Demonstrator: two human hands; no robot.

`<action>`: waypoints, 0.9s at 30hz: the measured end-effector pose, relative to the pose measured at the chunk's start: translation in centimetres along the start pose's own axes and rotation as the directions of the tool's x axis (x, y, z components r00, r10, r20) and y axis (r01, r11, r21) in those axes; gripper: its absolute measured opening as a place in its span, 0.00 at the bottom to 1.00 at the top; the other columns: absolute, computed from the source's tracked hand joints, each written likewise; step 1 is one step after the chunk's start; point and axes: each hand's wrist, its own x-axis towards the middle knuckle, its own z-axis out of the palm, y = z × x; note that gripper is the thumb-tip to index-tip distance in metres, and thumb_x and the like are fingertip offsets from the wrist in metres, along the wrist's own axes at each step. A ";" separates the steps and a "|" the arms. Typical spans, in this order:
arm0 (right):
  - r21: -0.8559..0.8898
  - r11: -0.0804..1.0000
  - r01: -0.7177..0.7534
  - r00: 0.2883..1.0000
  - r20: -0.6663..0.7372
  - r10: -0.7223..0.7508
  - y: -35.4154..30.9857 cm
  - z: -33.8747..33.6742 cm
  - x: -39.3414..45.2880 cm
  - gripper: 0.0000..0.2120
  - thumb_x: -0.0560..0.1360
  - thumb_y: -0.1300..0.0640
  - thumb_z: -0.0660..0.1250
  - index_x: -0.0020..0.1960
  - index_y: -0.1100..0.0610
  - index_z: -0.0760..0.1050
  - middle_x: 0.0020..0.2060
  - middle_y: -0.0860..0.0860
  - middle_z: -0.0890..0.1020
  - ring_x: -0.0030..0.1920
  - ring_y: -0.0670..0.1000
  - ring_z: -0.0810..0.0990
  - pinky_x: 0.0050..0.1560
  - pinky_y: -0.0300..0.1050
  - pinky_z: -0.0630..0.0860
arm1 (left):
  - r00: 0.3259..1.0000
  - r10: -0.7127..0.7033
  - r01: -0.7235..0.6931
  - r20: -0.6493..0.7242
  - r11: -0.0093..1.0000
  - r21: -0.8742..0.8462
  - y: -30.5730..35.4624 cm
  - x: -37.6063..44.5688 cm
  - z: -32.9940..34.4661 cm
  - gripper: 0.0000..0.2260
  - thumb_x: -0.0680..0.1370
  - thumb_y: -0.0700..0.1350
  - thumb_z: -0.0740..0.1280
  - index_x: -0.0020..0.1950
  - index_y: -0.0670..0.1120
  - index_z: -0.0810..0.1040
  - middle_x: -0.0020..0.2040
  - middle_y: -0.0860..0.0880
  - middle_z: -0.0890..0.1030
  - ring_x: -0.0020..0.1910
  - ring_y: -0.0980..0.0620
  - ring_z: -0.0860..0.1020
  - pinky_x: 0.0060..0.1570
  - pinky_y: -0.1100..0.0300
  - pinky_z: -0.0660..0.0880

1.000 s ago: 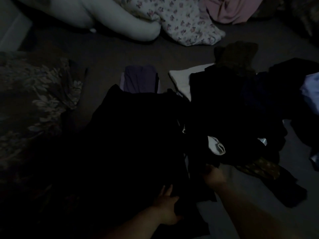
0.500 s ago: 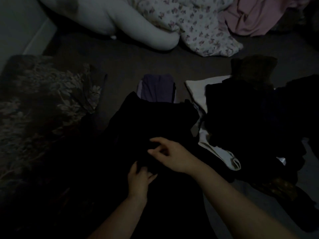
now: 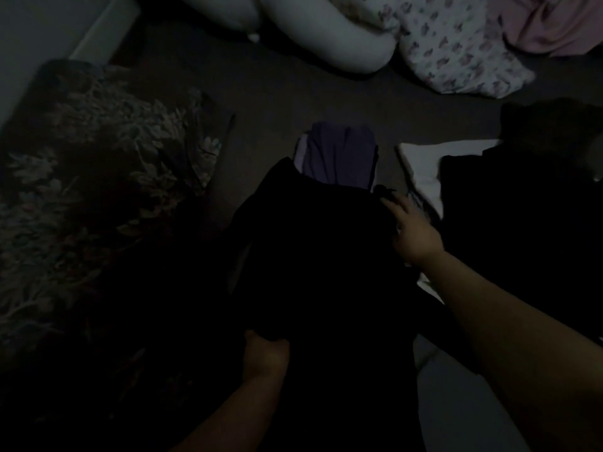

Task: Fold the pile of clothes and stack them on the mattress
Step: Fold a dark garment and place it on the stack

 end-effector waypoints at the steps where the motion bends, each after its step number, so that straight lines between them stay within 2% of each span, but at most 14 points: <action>1: -0.168 0.983 0.079 0.992 0.111 -0.061 0.0 -0.3 1.2 0.26 0.76 0.65 0.62 0.73 0.55 0.64 0.74 0.55 0.61 0.71 0.57 0.65 0.63 0.51 0.69 | 0.998 0.016 -0.016 -0.053 1.000 -0.010 -0.5 0.2 0.2 0.20 0.76 0.34 0.64 0.67 0.33 0.68 0.62 0.35 0.75 0.60 0.37 0.74 0.62 0.52 0.70; 3: -0.388 0.919 0.077 0.946 0.320 0.056 -0.2 -0.6 3.2 0.19 0.79 0.60 0.59 0.69 0.56 0.69 0.67 0.57 0.71 0.63 0.58 0.73 0.58 0.50 0.71 | 0.999 0.010 -0.014 -0.032 0.992 -0.129 -1.1 0.4 0.2 0.15 0.78 0.32 0.60 0.64 0.33 0.71 0.58 0.34 0.77 0.57 0.37 0.75 0.59 0.51 0.70; 5: -0.444 0.896 -0.007 0.924 0.339 0.175 -0.7 -1.1 4.3 0.15 0.80 0.59 0.57 0.64 0.60 0.73 0.59 0.60 0.77 0.57 0.58 0.76 0.52 0.49 0.71 | 0.995 0.023 0.006 0.101 0.961 -0.276 -1.3 0.4 0.3 0.14 0.80 0.36 0.58 0.66 0.39 0.69 0.60 0.38 0.75 0.58 0.40 0.74 0.60 0.53 0.69; 8: -0.404 0.908 -0.111 0.974 0.138 0.180 -1.1 -1.7 5.2 0.14 0.79 0.55 0.59 0.61 0.60 0.74 0.54 0.60 0.78 0.53 0.60 0.77 0.45 0.46 0.69 | 0.955 0.064 0.030 0.290 0.951 -0.307 -1.3 -0.1 1.4 0.37 0.72 0.61 0.68 0.75 0.53 0.57 0.73 0.46 0.65 0.68 0.43 0.68 0.69 0.48 0.64; 9: -0.414 0.901 -0.132 0.980 0.085 0.182 -1.4 -1.9 5.3 0.16 0.78 0.53 0.60 0.62 0.58 0.72 0.55 0.60 0.78 0.54 0.60 0.77 0.44 0.46 0.69 | 0.935 0.051 0.057 0.352 0.955 -0.292 -1.0 -0.6 1.9 0.45 0.64 0.65 0.73 0.74 0.60 0.53 0.73 0.47 0.64 0.68 0.43 0.68 0.68 0.45 0.65; 11: -0.433 0.883 -0.180 0.972 0.062 0.229 -2.2 -1.8 5.5 0.21 0.76 0.50 0.64 0.66 0.57 0.68 0.59 0.59 0.75 0.58 0.60 0.74 0.47 0.48 0.71 | 0.923 0.014 0.099 0.385 0.957 -0.273 -1.0 -0.7 3.0 0.54 0.55 0.62 0.80 0.72 0.64 0.51 0.70 0.45 0.68 0.63 0.42 0.74 0.62 0.43 0.72; 12: -0.430 0.882 -0.194 0.970 0.049 0.237 -2.7 -1.2 5.3 0.24 0.75 0.51 0.65 0.67 0.58 0.66 0.61 0.60 0.72 0.60 0.61 0.72 0.50 0.49 0.71 | 0.930 0.006 0.094 0.368 0.962 -0.255 -1.0 -0.6 3.0 0.51 0.61 0.57 0.80 0.74 0.59 0.50 0.68 0.44 0.70 0.62 0.42 0.74 0.61 0.46 0.73; 13: -0.414 0.891 -0.187 0.978 0.003 0.207 -3.1 -0.4 4.9 0.25 0.73 0.54 0.67 0.67 0.60 0.65 0.62 0.61 0.69 0.61 0.62 0.71 0.51 0.51 0.72 | 0.944 0.014 0.079 0.329 0.961 -0.266 -1.1 -0.4 2.9 0.42 0.70 0.51 0.75 0.75 0.51 0.53 0.67 0.42 0.71 0.62 0.41 0.74 0.62 0.49 0.72; 15: -0.398 0.914 -0.080 0.990 -0.142 0.025 -3.7 1.7 3.3 0.23 0.67 0.62 0.70 0.61 0.65 0.69 0.56 0.64 0.71 0.53 0.64 0.74 0.44 0.53 0.74 | 0.974 -0.014 0.077 0.224 0.958 -0.276 -1.3 0.3 2.4 0.21 0.80 0.43 0.61 0.72 0.38 0.63 0.64 0.39 0.73 0.61 0.42 0.73 0.62 0.53 0.69; 16: -0.395 0.919 -0.017 0.978 -0.198 -0.067 -3.8 2.9 2.2 0.22 0.62 0.64 0.72 0.55 0.66 0.72 0.50 0.65 0.74 0.47 0.65 0.76 0.38 0.52 0.74 | 0.983 -0.037 0.081 0.179 0.966 -0.247 -1.7 0.5 2.2 0.17 0.82 0.42 0.56 0.69 0.35 0.67 0.62 0.39 0.74 0.60 0.42 0.73 0.60 0.54 0.68; 19: -0.286 0.952 0.109 0.953 -0.242 -0.181 -3.9 6.4 -1.0 0.15 0.61 0.58 0.71 0.44 0.63 0.72 0.39 0.62 0.74 0.38 0.62 0.76 0.33 0.49 0.72 | 0.999 0.013 -0.018 -0.053 0.995 -0.098 -2.3 0.0 0.9 0.16 0.82 0.42 0.56 0.66 0.35 0.70 0.61 0.36 0.75 0.61 0.39 0.74 0.59 0.55 0.68; 22: -0.200 0.945 0.259 0.952 -0.110 -0.284 -3.8 9.5 -3.5 0.15 0.70 0.49 0.59 0.44 0.61 0.75 0.39 0.59 0.76 0.40 0.62 0.77 0.37 0.49 0.73 | 0.965 0.147 -0.122 -0.215 0.985 0.124 -2.9 -0.5 -0.9 0.17 0.80 0.48 0.61 0.65 0.39 0.72 0.59 0.38 0.78 0.58 0.40 0.76 0.54 0.55 0.70; 25: -0.208 0.946 0.249 0.964 -0.043 -0.263 -4.3 10.3 -4.0 0.18 0.71 0.47 0.59 0.47 0.60 0.76 0.41 0.58 0.77 0.43 0.61 0.77 0.40 0.51 0.74 | 0.852 0.433 -0.355 -0.296 0.891 0.282 -2.6 0.0 -2.8 0.17 0.76 0.49 0.63 0.56 0.37 0.77 0.50 0.37 0.79 0.51 0.37 0.77 0.49 0.52 0.72; 27: -0.208 0.946 0.249 0.964 -0.040 -0.262 -5.9 10.3 -4.0 0.14 0.69 0.49 0.62 0.45 0.60 0.76 0.39 0.56 0.76 0.41 0.60 0.77 0.38 0.49 0.74 | 0.762 0.507 -0.357 -0.403 0.848 0.392 -1.5 1.0 -4.2 0.20 0.72 0.48 0.66 0.58 0.36 0.76 0.52 0.33 0.76 0.53 0.33 0.75 0.51 0.44 0.72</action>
